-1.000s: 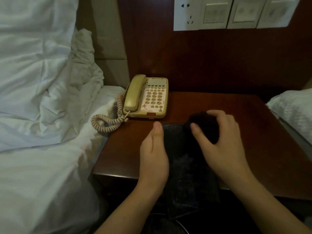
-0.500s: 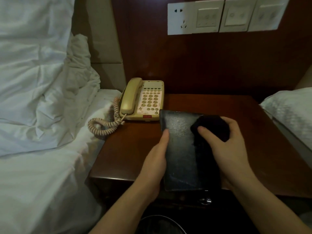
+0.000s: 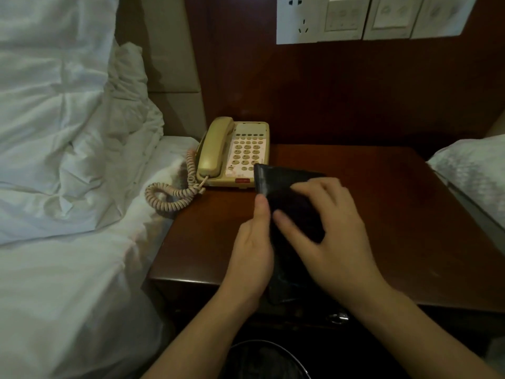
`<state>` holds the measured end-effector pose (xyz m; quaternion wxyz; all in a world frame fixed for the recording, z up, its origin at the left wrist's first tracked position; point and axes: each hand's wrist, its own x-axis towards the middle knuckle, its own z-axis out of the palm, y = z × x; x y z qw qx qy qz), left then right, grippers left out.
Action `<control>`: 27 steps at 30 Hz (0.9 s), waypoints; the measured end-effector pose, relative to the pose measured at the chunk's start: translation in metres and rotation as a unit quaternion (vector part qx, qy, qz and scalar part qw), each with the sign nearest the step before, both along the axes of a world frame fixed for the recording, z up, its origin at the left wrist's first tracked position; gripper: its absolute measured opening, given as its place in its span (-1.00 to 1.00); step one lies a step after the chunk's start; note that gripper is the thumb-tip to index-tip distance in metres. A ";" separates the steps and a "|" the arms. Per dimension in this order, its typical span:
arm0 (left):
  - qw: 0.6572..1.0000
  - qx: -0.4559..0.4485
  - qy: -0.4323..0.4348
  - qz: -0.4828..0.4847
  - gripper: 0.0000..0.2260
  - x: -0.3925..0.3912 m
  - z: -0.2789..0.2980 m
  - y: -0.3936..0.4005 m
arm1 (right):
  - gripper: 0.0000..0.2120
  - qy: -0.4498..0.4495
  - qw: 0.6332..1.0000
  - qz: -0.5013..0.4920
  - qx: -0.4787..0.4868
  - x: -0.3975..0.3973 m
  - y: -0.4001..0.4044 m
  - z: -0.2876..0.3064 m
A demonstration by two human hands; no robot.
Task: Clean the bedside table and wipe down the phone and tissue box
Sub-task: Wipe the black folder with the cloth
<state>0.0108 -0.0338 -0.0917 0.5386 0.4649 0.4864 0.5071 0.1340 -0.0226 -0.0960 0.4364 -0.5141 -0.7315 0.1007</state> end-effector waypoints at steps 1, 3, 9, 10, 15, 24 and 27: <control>1.000 -0.012 -0.017 0.024 -0.54 -0.004 -0.004 0.003 | -0.69 -0.029 0.999 0.027 -0.007 -0.003 -0.006 -0.004; 0.996 -0.040 -0.053 0.059 -0.51 -0.011 -0.010 0.008 | -0.71 -0.082 0.993 0.080 -0.020 -0.004 -0.018 -0.013; 0.998 -0.031 -0.041 0.031 -0.50 -0.013 -0.012 0.008 | -0.68 -0.123 0.990 0.067 -0.003 -0.002 -0.024 -0.019; 0.999 -0.017 -0.035 0.029 -0.50 -0.013 -0.011 0.008 | -0.67 -0.110 0.993 0.047 0.008 -0.004 -0.020 -0.015; 1.000 0.007 -0.030 0.007 -0.56 -0.014 -0.011 0.010 | -0.59 -0.034 0.999 -0.023 0.009 -0.010 -0.006 -0.005; 0.995 -0.040 -0.076 0.055 -0.53 -0.017 -0.012 0.005 | -0.69 -0.139 0.988 0.073 -0.001 -0.004 -0.039 -0.021; 0.995 -0.047 -0.076 0.049 -0.53 -0.015 -0.007 0.001 | -0.66 -0.128 0.991 0.048 0.010 0.000 -0.032 -0.017</control>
